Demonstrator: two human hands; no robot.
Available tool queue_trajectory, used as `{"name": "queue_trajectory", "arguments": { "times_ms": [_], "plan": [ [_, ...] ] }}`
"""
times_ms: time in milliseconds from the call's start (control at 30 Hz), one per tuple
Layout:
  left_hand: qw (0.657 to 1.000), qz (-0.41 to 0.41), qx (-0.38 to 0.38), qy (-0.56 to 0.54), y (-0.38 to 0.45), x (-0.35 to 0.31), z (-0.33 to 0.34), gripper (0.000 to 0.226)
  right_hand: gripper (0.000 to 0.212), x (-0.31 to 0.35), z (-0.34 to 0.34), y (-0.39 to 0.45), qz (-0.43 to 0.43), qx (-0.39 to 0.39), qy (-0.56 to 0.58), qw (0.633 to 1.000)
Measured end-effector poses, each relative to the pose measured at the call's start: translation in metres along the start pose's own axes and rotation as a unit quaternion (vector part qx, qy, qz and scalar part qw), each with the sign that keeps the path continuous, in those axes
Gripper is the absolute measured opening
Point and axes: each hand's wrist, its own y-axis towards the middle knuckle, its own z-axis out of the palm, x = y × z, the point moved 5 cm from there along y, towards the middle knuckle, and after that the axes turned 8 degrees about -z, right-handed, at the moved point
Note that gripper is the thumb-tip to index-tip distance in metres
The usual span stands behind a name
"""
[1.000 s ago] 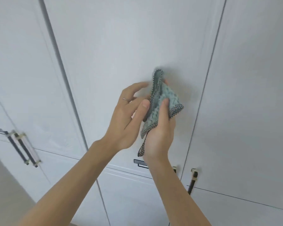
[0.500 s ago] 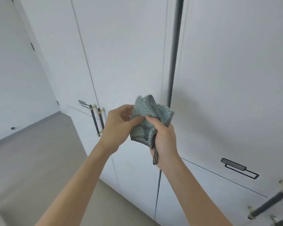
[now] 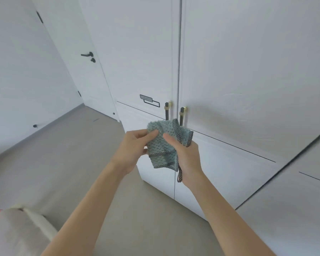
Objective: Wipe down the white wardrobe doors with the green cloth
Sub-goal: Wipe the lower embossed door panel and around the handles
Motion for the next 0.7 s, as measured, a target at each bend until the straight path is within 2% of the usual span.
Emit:
{"name": "queue_trajectory", "arguments": {
  "times_ms": [67,167,300,467,600,700],
  "plan": [
    [1.000,0.002,-0.006,-0.001,0.012,0.005,-0.027,0.028,0.033,-0.016,0.020,0.013,-0.007,-0.020,-0.018,1.000],
    [1.000,0.002,-0.021,-0.012,0.038,0.010,-0.070,0.040,0.028,-0.046,0.048,0.043,-0.006,-0.032,-0.037,0.999],
    [0.998,-0.025,-0.038,-0.034,0.077,0.018,-0.118,0.028,0.013,-0.090,0.084,0.088,0.000,0.017,-0.068,0.998],
    [0.996,-0.086,-0.013,-0.023,0.143,0.024,-0.167,0.022,0.017,-0.129,0.123,0.140,0.010,0.062,-0.061,0.996],
    [0.997,-0.072,-0.001,-0.012,0.188,0.021,-0.198,0.013,0.017,-0.148,0.144,0.175,0.039,0.032,-0.033,0.998],
    [0.997,-0.067,0.030,-0.007,0.218,0.020,-0.218,0.016,0.010,-0.166,0.161,0.194,0.049,-0.005,-0.044,0.998]
  ]
}}
